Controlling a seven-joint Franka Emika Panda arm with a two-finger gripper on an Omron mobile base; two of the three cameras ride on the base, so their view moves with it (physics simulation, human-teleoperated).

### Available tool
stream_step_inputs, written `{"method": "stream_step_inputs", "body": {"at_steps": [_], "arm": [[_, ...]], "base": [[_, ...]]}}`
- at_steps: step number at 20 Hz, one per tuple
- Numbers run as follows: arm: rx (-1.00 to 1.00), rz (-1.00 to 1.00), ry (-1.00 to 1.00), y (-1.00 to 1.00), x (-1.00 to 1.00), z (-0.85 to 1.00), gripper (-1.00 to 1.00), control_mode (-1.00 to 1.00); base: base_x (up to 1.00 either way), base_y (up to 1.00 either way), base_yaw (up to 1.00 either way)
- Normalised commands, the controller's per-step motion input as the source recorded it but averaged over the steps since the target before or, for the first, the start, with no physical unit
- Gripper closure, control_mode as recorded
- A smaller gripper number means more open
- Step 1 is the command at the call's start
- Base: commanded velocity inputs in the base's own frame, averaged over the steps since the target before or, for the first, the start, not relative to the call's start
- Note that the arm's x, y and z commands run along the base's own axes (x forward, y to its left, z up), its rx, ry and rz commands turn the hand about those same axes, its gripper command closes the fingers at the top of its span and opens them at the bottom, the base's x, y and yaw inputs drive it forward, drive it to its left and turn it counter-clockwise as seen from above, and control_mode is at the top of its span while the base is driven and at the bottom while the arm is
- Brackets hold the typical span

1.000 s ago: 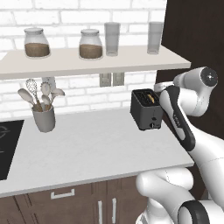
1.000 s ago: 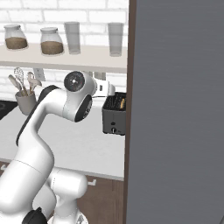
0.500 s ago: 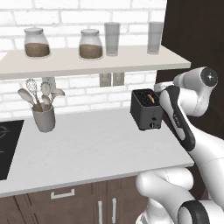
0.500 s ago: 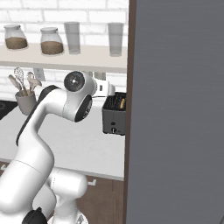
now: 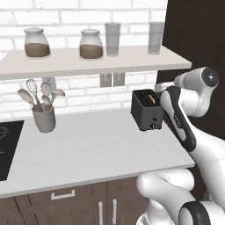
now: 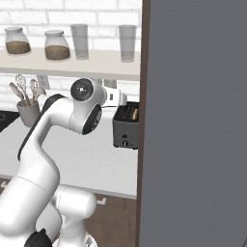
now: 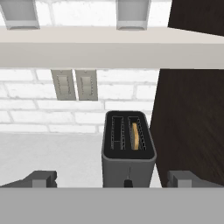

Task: Start the toaster. Once the lever pops up, take the bread to the plate on the dining counter.

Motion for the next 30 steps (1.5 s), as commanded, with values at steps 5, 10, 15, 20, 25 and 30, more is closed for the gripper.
{"method": "stream_step_inputs", "body": {"at_steps": [5,10,15,20,25,30], "arm": [[0.0,0.0,0.0,0.0,0.0,0.0,-1.0,-1.0],[0.0,0.0,0.0,0.0,0.0,0.0,-1.0,-1.0],[0.0,0.0,0.0,0.0,0.0,0.0,-1.0,-1.0],[0.0,0.0,0.0,0.0,0.0,0.0,-1.0,-1.0],[0.0,0.0,0.0,0.0,0.0,0.0,-1.0,-1.0],[0.0,0.0,0.0,0.0,0.0,0.0,-1.0,-1.0]], "base": [[0.0,0.0,0.0],[0.0,0.0,0.0],[0.0,0.0,0.0],[0.0,0.0,0.0],[0.0,0.0,0.0],[0.0,0.0,0.0]]}}
